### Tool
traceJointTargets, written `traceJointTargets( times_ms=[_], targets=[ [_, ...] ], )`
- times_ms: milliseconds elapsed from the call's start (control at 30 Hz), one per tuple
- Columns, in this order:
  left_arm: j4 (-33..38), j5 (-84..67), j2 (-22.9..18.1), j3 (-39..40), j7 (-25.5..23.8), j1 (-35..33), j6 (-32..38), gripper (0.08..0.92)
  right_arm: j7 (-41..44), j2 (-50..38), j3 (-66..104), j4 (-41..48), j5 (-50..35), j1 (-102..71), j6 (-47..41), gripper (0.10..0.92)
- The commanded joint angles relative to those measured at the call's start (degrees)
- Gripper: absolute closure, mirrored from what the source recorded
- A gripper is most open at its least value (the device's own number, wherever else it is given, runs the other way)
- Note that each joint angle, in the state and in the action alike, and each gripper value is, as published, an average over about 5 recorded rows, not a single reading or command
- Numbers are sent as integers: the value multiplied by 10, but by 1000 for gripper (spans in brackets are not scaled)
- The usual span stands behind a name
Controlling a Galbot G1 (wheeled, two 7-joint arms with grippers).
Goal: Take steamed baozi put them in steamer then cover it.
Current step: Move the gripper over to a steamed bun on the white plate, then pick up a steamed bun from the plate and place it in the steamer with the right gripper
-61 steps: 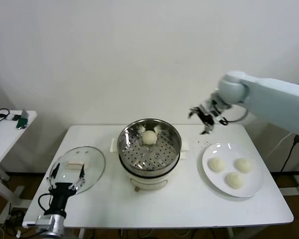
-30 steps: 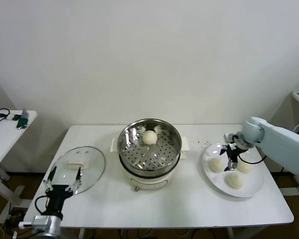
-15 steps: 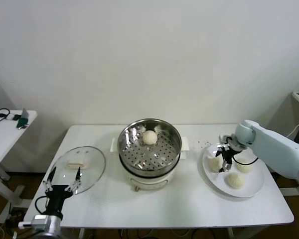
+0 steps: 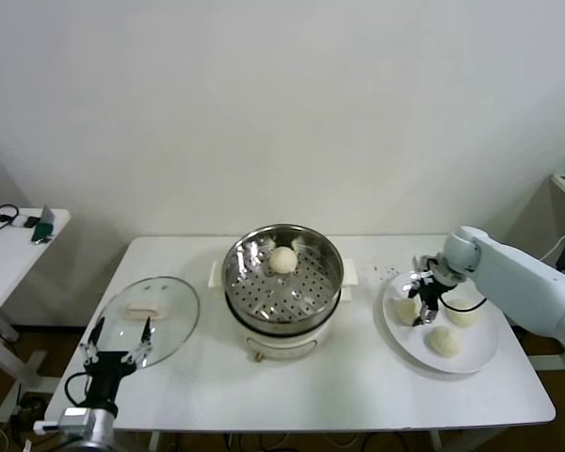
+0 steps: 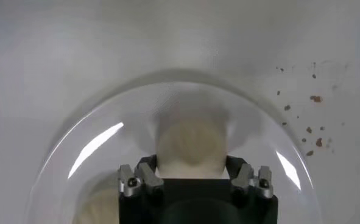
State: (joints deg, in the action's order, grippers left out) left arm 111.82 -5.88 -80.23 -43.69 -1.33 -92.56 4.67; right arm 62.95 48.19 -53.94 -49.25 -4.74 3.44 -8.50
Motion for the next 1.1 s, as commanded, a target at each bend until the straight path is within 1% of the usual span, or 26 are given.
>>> traceJointTargets(
  times_ms=[33,100,200,367,500,633,900,1100],
  targets=[
    [0,-1,0,0,0,-1,1,177,-2,-2,-3,-1,-24,7,-3,334],
    [0,-1,-1,0,0,-1,1,177,-6,-13,-16,-13,-50,24,-10,332],
    [1,-1,-2,-1,0,-2,3,177,-11,-31,-58,-35,-113,77,-23,330],
    [2,-3,-1,-1,1,-5,4,177,-17,-47,-196,-72,-241,230,-37,330],
    [3,-4,0,3,0,-3,4,177,-27,-28,-312,-100,-338,367,-46,330],
    [4,-3,-2,13,0,1,2,177,-36,11,-404,-129,-439,466,-54,330],
    [11,-2,-3,28,-2,4,1,177,-58,96,-450,-180,-529,519,-79,330],
    [18,-11,8,26,-5,-1,3,177,-84,169,-445,-177,-565,493,-96,330]
  ],
)
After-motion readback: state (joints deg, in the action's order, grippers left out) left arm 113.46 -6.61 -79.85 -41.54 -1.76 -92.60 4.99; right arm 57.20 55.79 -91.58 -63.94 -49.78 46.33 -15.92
